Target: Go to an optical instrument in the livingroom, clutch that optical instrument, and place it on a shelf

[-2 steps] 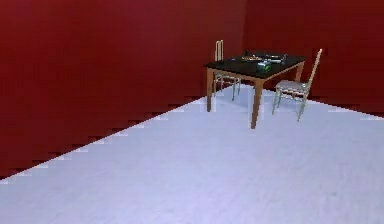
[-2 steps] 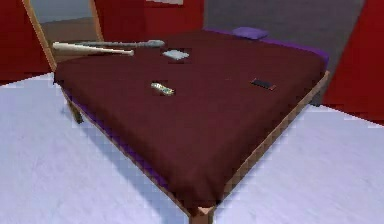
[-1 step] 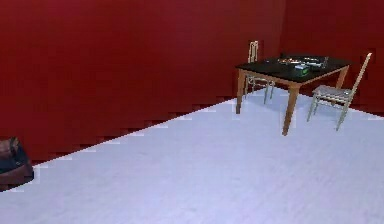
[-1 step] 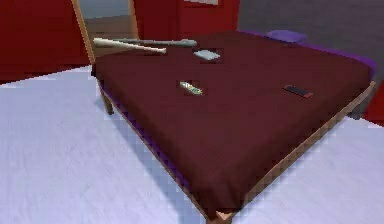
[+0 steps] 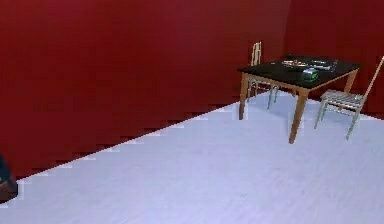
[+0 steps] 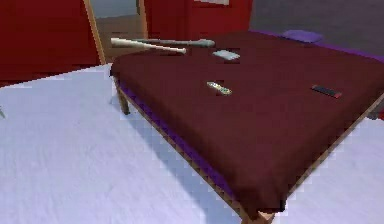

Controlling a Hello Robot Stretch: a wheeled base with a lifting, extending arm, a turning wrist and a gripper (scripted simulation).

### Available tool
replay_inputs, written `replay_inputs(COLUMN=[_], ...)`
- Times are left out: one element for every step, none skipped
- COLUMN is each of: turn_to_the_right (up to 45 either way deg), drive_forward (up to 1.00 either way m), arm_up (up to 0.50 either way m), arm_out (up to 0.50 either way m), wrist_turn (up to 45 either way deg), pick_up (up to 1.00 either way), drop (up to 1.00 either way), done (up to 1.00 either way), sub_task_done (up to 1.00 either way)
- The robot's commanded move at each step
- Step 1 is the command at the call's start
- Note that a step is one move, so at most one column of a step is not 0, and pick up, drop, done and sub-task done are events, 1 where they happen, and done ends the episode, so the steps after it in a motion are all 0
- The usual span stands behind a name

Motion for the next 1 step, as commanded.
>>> replay_inputs(turn_to_the_right=[45.0], drive_forward=[0.00], arm_up=[0.00], arm_out=[0.00], wrist_turn=[0.0], pick_up=[0.00], drop=[0.00], done=[0.00], sub_task_done=[0.00])
